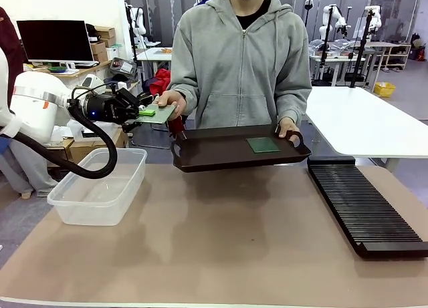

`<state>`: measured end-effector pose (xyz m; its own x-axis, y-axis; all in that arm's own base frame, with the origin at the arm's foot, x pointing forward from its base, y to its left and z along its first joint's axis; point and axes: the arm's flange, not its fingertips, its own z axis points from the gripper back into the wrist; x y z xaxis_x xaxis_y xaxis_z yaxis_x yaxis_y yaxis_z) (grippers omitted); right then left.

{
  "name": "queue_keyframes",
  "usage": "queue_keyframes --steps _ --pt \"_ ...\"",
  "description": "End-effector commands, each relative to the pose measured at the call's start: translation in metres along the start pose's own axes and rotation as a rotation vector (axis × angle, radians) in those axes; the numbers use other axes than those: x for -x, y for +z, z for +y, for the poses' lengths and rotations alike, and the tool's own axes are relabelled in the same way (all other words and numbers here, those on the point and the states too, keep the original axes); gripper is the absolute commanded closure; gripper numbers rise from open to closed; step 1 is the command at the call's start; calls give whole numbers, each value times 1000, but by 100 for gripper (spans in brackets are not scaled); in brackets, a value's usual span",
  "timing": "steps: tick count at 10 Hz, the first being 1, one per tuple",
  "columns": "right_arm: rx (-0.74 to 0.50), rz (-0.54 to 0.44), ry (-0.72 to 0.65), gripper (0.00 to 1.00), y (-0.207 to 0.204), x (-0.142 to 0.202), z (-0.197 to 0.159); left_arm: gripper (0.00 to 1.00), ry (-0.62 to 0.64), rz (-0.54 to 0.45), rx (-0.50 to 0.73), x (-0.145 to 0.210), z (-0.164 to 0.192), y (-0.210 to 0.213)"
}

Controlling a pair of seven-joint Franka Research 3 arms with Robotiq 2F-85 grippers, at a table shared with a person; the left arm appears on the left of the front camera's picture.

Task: Sort PCBs into racks and boxes based on the side picked up.
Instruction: Pick up the Blank PCB handed by the Human.

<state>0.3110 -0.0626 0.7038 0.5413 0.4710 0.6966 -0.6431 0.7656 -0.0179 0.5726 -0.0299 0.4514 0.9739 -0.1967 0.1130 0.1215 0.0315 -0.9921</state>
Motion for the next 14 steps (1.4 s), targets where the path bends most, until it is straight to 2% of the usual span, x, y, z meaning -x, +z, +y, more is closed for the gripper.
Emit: queue_keyframes --steps 1,2,3,4,14 --pt "1 -4 -5 0 -1 0 2 100 -8 -1 -37 6 -4 -8" --pt "1 -4 -5 0 -1 0 2 100 -20 39 -51 -2 -3 -2" --pt "1 -4 -5 0 -1 0 2 100 23 43 -43 3 -6 -5" --pt "1 -4 -5 0 -1 0 2 100 -6 10 -22 0 -3 -2" --pt "1 -4 -5 0 -1 0 2 100 -6 10 -22 0 -3 -2"
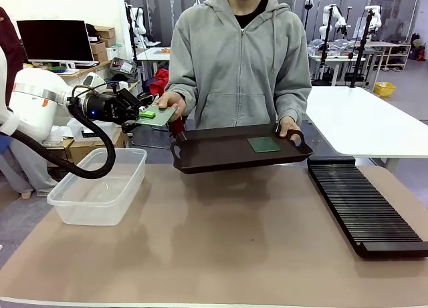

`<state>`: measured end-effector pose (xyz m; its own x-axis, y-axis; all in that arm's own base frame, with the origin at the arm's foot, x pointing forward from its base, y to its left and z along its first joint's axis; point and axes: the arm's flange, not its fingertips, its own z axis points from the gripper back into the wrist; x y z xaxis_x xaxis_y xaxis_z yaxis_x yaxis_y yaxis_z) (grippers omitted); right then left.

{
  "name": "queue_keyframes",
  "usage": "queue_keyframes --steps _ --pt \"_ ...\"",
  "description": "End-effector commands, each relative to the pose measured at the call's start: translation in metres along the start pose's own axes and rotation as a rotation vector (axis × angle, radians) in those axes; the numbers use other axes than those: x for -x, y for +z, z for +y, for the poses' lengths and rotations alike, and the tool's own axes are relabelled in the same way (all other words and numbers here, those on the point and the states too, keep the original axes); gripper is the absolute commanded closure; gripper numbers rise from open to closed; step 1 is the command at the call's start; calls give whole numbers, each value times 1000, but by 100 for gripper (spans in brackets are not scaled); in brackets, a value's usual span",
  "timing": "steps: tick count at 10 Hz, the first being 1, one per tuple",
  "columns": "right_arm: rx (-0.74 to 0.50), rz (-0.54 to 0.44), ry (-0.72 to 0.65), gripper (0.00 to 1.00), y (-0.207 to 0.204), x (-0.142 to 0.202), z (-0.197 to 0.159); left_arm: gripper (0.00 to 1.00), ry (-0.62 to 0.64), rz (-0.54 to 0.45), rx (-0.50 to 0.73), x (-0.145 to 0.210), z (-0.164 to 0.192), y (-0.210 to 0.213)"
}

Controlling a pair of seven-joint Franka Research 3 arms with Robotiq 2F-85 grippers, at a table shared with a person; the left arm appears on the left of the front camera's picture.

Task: Sort PCBs into racks and boxes based on the side picked up.
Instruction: Pick up the Blank PCB handed by the Human, then if the short side of the Blank PCB is picked up, insert it into the PCB Rack ; if the long side is picked up, place it in the Organizing box.

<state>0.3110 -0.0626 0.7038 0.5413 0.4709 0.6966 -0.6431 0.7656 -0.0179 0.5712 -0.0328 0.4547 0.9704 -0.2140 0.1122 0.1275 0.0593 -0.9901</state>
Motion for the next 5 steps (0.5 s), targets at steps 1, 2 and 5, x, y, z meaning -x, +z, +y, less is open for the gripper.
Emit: queue_keyframes --steps 1,2,5 --pt "1 -4 -5 0 -1 0 2 100 -6 -8 7 0 0 1" --pt "1 -4 -5 0 -1 0 2 100 -6 -8 7 0 0 1" --pt "1 -4 -5 0 -1 0 2 100 -6 -8 7 0 0 1"
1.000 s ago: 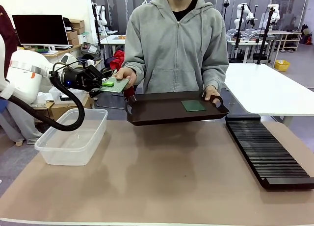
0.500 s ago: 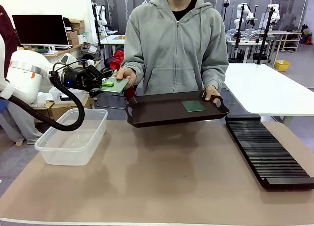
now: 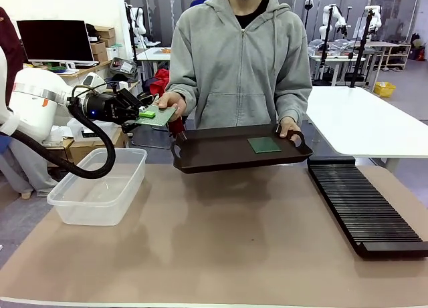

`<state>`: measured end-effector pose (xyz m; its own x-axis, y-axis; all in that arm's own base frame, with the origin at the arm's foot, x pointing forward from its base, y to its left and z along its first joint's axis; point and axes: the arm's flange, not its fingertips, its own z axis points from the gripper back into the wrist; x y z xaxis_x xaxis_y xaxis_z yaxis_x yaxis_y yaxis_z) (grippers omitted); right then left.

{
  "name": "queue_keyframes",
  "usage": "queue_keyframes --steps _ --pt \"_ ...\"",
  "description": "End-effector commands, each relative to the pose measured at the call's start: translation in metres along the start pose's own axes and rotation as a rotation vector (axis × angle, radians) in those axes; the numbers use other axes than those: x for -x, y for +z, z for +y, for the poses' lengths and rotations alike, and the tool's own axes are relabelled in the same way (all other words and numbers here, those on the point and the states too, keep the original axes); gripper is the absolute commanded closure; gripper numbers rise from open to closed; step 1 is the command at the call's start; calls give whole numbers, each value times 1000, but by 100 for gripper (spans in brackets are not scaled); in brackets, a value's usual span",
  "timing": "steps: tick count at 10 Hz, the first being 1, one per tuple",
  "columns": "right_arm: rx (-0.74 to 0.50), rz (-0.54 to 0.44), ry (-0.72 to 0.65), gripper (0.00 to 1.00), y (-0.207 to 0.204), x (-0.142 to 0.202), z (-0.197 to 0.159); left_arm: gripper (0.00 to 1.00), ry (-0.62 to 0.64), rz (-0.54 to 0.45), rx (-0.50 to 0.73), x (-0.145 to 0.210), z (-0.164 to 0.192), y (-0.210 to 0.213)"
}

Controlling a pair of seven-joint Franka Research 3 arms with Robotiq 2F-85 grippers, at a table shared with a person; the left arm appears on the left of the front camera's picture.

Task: Sort PCBs into racks and boxes based on the side picked up.
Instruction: If the short side of the Blank PCB is picked up, insert it into the PCB Rack ; if the long side is picked up, place it in the Organizing box.

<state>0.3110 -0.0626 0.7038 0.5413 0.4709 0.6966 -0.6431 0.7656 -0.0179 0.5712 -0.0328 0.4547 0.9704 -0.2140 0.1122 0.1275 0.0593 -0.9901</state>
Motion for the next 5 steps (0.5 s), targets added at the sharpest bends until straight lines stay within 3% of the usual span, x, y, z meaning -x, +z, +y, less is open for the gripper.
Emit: queue_keyframes --steps 1,5 --pt "1 -4 -5 0 -1 0 2 100 -6 -8 7 0 0 1" --pt "1 -4 -5 0 -1 0 2 100 -6 -8 7 0 0 1"
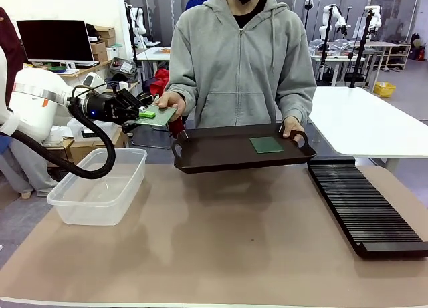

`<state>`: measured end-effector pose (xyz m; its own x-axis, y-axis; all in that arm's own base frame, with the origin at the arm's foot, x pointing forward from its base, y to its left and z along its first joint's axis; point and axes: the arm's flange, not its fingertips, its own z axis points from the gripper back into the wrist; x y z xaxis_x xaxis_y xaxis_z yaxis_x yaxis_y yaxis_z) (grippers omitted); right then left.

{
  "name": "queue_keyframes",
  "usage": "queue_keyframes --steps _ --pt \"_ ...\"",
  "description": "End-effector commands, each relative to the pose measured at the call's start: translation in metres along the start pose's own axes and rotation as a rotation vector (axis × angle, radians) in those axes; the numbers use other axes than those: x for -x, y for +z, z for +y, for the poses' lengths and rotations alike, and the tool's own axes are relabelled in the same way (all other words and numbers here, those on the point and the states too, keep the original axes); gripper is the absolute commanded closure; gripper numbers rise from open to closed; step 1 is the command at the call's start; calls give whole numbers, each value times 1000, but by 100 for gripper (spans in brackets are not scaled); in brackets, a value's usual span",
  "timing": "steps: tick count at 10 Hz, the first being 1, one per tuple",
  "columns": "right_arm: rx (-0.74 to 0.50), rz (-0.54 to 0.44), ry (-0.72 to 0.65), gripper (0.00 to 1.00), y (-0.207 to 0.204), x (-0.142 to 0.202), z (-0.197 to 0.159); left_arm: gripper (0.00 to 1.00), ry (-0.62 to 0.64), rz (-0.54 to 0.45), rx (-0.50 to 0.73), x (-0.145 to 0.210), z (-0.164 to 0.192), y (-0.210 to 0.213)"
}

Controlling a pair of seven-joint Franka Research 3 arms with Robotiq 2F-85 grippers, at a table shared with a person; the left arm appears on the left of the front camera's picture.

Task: Sort PCBs into racks and boxes based on the side picked up.
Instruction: If the short side of the Blank PCB is picked up, insert it into the PCB Rack ; if the long side is picked up, place it in the Organizing box.

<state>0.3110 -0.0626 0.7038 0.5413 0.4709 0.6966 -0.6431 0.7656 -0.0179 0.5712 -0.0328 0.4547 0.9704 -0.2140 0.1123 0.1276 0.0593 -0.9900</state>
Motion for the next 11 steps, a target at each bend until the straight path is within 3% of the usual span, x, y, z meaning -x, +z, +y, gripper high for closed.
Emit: queue_keyframes --steps 1,11 --pt "1 -4 -5 0 -1 0 2 100 -6 -8 7 0 0 1" --pt "1 -4 -5 0 -1 0 2 100 -6 -8 7 0 0 1"
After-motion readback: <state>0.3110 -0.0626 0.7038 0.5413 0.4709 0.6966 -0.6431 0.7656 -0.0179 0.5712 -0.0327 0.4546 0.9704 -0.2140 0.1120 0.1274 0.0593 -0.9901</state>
